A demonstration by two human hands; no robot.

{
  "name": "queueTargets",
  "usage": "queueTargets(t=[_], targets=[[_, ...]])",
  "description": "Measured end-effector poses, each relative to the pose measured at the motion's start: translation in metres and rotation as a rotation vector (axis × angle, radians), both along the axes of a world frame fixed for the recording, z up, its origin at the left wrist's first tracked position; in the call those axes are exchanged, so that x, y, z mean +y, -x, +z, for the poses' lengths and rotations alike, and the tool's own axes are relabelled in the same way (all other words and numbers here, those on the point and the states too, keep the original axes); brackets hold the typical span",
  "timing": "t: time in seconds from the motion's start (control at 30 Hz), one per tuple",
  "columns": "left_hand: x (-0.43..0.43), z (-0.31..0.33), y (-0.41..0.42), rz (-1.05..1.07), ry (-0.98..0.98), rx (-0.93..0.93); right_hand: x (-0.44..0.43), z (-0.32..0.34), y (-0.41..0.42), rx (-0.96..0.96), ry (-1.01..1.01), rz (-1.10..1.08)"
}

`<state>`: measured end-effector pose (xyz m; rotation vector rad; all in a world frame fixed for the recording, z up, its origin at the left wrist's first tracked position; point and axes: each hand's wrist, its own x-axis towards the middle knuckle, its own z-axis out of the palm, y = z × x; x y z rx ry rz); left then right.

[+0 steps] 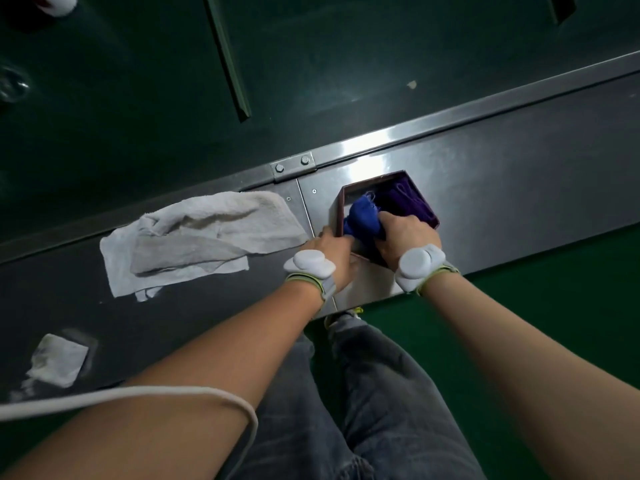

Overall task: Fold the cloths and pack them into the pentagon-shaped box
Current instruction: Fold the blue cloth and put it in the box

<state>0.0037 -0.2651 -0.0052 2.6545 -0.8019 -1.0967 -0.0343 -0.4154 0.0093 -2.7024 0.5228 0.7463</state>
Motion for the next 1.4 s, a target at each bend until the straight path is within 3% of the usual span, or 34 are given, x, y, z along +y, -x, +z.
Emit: queueTargets(t=[0.2, 0.3, 0.5, 0.67, 0.83, 1.0, 1.2, 1.23, 1.33, 1.37, 1.4], targets=[[-0.007, -0.007, 0.006, -0.011, 0.005, -0.066, 0.002, -0.017, -0.003, -0.038, 0.141, 0.038], [-0.009, -0.011, 0.008, -0.021, -0.018, -0.084, -0.003, -0.016, -0.001, -0.079, 0.304, 0.088], [-0.012, -0.010, 0.006, -0.001, -0.014, -0.074, -0.005, -0.023, 0.004, -0.082, 0.406, 0.286], [-0.013, -0.006, 0.007, -0.007, -0.025, -0.060, -0.007, -0.029, 0.010, -0.328, 0.453, 0.025], [-0.015, -0.003, 0.005, -0.025, -0.064, -0.028, -0.008, -0.030, -0.001, -0.114, 0.314, -0.164], [-0.015, -0.005, 0.008, -0.036, -0.075, -0.011, -0.011, -0.036, -0.008, -0.111, 0.367, -0.209], [0.039, -0.003, 0.012, 0.053, 0.367, 0.094, -0.003, -0.002, -0.015, 0.051, 0.284, -0.227], [0.058, -0.003, 0.013, 0.128, 0.399, 0.047, 0.005, 0.007, -0.017, -0.022, 0.283, -0.216], [0.125, -0.006, 0.002, 0.406, 0.338, -0.224, 0.056, 0.030, -0.026, -0.525, 0.158, -0.099], [0.147, -0.009, -0.006, 0.462, 0.280, -0.329, 0.078, 0.032, -0.031, -0.577, 0.080, -0.039], [0.167, -0.010, -0.014, 0.493, 0.213, -0.408, 0.100, 0.030, -0.037, -0.507, 0.010, 0.031]])
